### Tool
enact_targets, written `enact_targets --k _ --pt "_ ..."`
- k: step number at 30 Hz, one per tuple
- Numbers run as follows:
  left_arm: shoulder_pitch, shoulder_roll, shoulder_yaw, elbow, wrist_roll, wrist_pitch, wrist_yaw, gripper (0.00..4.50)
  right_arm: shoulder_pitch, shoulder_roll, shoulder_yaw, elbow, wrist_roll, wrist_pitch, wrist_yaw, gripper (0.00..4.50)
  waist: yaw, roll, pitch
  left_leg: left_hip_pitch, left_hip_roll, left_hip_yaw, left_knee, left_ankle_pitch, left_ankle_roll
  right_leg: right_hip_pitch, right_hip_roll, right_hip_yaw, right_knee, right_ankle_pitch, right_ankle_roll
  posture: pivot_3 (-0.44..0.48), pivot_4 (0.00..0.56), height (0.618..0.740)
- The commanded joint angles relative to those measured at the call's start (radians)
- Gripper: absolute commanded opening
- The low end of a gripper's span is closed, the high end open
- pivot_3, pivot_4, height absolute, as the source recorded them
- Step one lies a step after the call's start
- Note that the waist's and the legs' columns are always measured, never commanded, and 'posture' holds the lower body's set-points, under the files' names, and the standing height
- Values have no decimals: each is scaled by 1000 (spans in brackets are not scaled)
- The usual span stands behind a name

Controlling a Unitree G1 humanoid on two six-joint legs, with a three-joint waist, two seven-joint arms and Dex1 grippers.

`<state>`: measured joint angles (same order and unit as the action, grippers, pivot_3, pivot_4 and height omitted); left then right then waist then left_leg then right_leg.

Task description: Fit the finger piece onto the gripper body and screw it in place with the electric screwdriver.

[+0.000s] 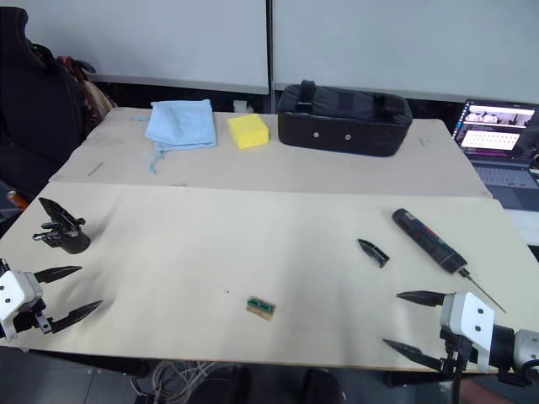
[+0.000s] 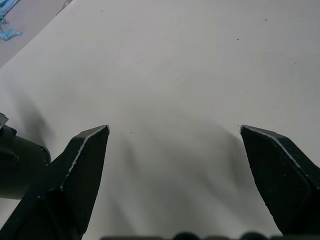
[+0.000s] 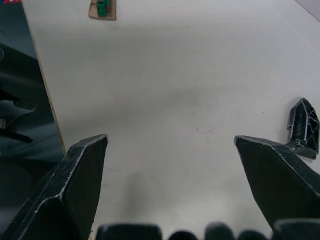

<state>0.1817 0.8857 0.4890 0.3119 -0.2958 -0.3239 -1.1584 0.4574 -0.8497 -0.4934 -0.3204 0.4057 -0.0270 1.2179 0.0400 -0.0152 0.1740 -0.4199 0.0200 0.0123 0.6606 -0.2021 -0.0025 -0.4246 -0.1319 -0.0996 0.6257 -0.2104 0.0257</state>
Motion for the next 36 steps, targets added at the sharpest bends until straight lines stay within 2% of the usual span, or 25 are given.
enact_targets --k 1,4,7,12,17,20,24,26,32,36 --pt "5 10 29 -23 -24 22 29 4466 -15 9 -5 -31 33 3 -14 4500 0 0 0 0 0 0 0 0 0 0 0 0 0 0 0 0 150 740" --pt "38 -34 94 -70 -108 132 87 4466 -81 48 48 -117 154 98 -62 4500 -6 -1 0 1 2 0 0 0 0 0 1 2 0 0 0 0 150 740" --pt "83 -108 173 -123 -189 208 161 4466 -161 124 80 -155 238 72 -76 4500 -14 -2 1 2 9 2 0 -1 -1 0 4 2 -1 0 0 0 150 740" --pt "172 -270 280 -170 -213 244 362 4466 -291 240 169 -182 209 15 -156 4500 -20 -4 1 6 13 5 0 -3 -4 1 8 2 -1 0 0 0 150 740" --pt "198 -371 309 -209 -203 273 528 4466 -347 285 238 -145 142 -110 -115 4500 -13 -5 0 6 14 6 0 -3 -4 0 10 3 -1 0 0 0 150 740" --pt "150 -385 292 -253 -202 293 607 4466 -370 273 260 -112 151 -118 -90 4500 0 -7 -1 6 13 10 0 -3 -4 0 10 3 -1 0 -1 0 150 740" --pt "69 -345 222 -266 -141 363 675 4466 -404 263 280 -71 158 -115 -75 4500 5 -9 -2 6 14 15 0 -3 -4 0 10 3 -1 0 -1 0 150 740" --pt "23 -319 179 -235 -75 374 721 4466 -421 266 293 -60 158 -111 -77 4500 3 -9 -2 5 14 17 0 -3 -4 1 10 4 -1 2 -3 0 150 740" --pt "-138 -324 93 -138 -26 448 812 4466 -442 273 322 -47 145 -123 -82 4500 -3 -10 -3 5 14 20 0 -2 -3 0 14 5 -1 5 -3 0 150 740" --pt "-266 -312 58 33 11 381 828 4466 -417 278 318 -38 139 -147 -81 4500 1 -11 -3 5 18 20 0 0 1 0 19 4 -1 7 -2 0 150 740"
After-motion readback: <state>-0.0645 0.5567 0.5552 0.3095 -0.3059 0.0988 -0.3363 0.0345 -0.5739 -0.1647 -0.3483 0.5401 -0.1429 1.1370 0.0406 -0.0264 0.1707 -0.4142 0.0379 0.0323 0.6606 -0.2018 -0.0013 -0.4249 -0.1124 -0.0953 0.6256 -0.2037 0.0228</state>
